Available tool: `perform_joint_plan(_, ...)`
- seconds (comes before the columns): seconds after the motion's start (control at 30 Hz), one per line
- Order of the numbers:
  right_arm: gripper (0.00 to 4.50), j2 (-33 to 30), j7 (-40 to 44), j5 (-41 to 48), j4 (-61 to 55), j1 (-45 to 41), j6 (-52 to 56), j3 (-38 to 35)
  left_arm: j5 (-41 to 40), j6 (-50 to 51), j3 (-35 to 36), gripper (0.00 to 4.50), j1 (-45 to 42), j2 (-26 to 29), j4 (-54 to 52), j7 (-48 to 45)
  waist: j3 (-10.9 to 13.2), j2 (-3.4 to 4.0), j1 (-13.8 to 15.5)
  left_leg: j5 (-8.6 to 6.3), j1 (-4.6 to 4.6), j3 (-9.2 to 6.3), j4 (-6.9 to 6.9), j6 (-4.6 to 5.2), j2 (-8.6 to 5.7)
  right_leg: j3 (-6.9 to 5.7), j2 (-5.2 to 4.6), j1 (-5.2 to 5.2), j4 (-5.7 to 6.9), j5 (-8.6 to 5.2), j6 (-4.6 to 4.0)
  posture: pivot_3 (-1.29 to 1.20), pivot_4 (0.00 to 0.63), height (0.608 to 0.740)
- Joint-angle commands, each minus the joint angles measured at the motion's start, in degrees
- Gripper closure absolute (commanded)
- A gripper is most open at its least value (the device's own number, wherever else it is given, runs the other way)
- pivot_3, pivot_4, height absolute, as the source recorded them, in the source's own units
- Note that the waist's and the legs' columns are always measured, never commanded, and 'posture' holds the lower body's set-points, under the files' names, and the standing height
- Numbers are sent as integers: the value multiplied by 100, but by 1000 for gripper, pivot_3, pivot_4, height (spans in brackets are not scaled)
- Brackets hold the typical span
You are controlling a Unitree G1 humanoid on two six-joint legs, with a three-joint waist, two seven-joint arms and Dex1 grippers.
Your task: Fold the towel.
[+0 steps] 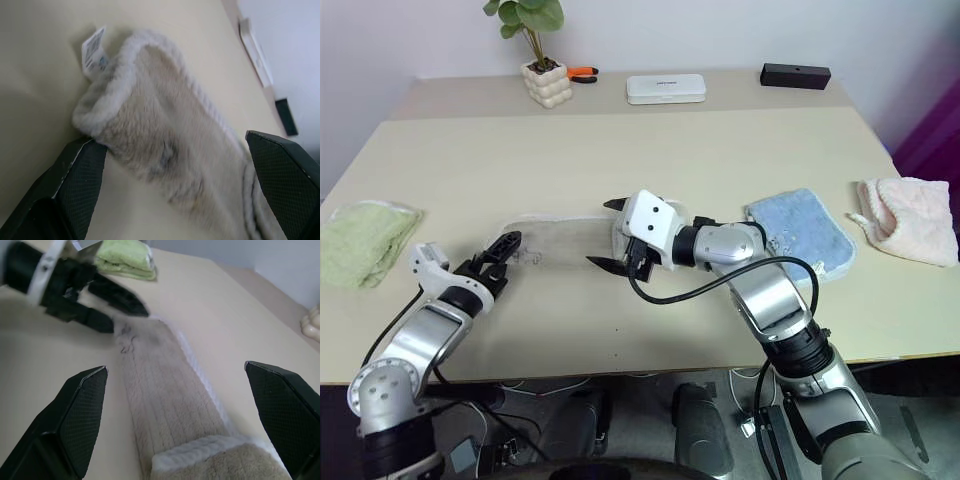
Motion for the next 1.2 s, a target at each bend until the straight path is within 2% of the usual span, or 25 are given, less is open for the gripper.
perform_joint_plan(0.03, 0, -58, -55, -74, -375, 77, -53, -6, 80, -34, -49, 1743, -38, 57, 192, 23, 0, 0, -14, 0, 0, 1, -1, 0, 0, 1, -1, 0, -1, 0, 0, 0, 150, 738)
perform_joint_plan(0.2, 0, -124, -106, -133, -548, 241, 97, -28, 69, -326, 130, 4143, -211, 38, 226, -147, 2, -4, -15, 0, -1, 0, -2, -1, 0, 0, -1, -1, -5, 0, 0, 0, 150, 738)
perform_joint_plan(0.23, 0, -120, -127, -127, -582, 270, 150, -45, 109, -418, 180, 4431, -251, 68, 193, -248, 2, -4, -16, 0, -2, 0, -2, -1, 0, 0, 0, -1, -5, 0, 0, 0, 150, 738)
perform_joint_plan(0.33, 0, -158, -213, -97, -725, 415, 373, -133, 269, -672, 326, 4431, -317, 326, -48, -721, 2, -5, -21, 0, -3, 0, -4, -1, 0, 0, 0, -3, -5, -1, -1, 0, 150, 738)
perform_joint_plan(0.53, 0, -407, -212, 142, -940, 920, 672, -487, 1044, -663, 254, 4431, -389, 1674, -436, -1935, 4, -7, -29, 0, -6, 4, -10, -2, 1, 2, 0, -8, -13, -2, -3, 0, 150, 738)
perform_joint_plan(0.63, 0, -504, -180, 137, -815, 1029, 590, -539, 1656, -613, -260, 4431, -423, 2259, -727, -2734, 4, -7, -21, 0, -7, 8, -11, -2, 1, 3, -1, -7, -21, -2, -5, 0, 150, 738)
perform_joint_plan(0.7, 0, -536, -187, 102, -700, 1045, 524, -530, 2076, -577, -850, 4431, -549, 2544, -1002, -3298, 4, -7, -21, 0, -10, 8, -11, -2, 1, 3, -2, -4, -32, -1, -6, 0, 150, 738)
perform_joint_plan(0.8, 0, -470, -274, 75, -593, 1021, 490, -516, 2929, -591, -2296, 4431, -989, 2652, -1320, -4165, 4, -7, -5, 0, -17, 7, -11, -3, -2, 2, -2, 5, -52, 1, -7, 0, 150, 738)
perform_joint_plan(0.87, 0, -442, -325, 61, -576, 1038, 481, -510, 3376, -678, -2887, 4431, -1135, 2579, -1265, -4526, 4, -7, -37, 0, -20, 8, -10, -3, -5, 7, -2, 9, -66, 3, -7, 0, 150, 738)
perform_joint_plan(1.03, 0, -453, -447, -11, -608, 1137, 450, -498, 4408, -881, -3838, 4431, -1378, 2434, -784, -5175, 5, -6, -58, 0, -18, 15, -33, -2, 0, 16, 7, -7, -68, 4, -4, 0, 150, 738)
perform_joint_plan(1.2, 0, -480, -554, -5, -668, 1198, 487, -582, 4885, -941, -3932, 4431, -1405, 2240, -472, -5422, 5, -7, -43, 0, -20, 13, -37, -1, 3, 16, 11, -11, -66, 4, -3, 0, 150, 738)
